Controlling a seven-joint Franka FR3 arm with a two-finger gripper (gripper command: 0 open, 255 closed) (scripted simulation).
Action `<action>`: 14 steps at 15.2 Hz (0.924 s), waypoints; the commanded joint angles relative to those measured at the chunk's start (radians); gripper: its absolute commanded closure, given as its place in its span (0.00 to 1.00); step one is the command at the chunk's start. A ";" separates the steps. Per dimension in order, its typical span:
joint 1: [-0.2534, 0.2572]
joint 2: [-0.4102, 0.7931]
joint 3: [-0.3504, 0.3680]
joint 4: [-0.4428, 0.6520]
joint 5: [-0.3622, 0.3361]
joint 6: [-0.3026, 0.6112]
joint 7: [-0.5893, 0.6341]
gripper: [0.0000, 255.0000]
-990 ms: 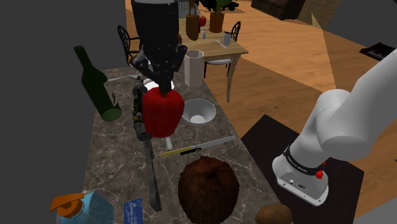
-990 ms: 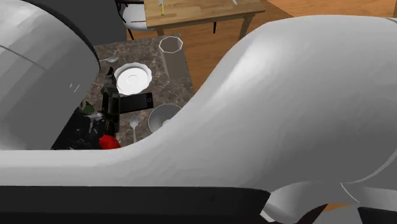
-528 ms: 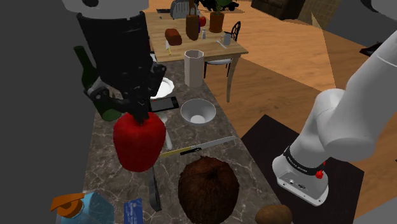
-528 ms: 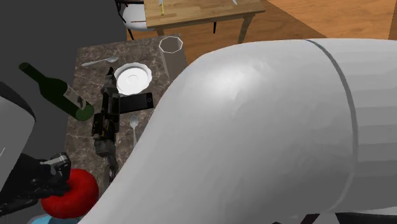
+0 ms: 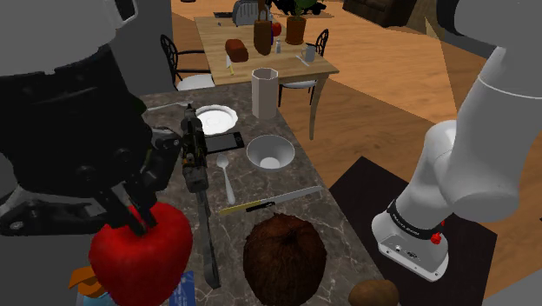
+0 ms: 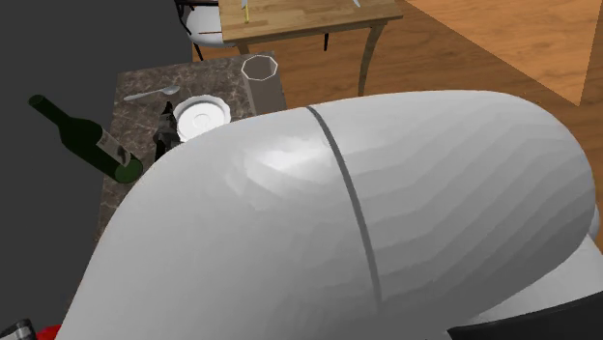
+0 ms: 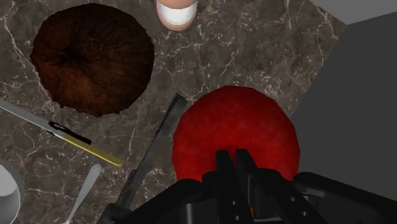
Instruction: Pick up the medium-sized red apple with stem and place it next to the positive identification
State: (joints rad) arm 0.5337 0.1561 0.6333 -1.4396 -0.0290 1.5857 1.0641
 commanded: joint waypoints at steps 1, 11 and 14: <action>0.053 0.083 0.019 0.087 -0.054 -0.017 0.065 1.00; 0.200 0.258 0.029 0.238 -0.163 -0.017 0.189 1.00; 0.184 0.244 0.030 0.176 -0.155 0.031 0.186 1.00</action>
State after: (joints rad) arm 0.7208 0.4021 0.6627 -1.2465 -0.1849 1.6012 1.2495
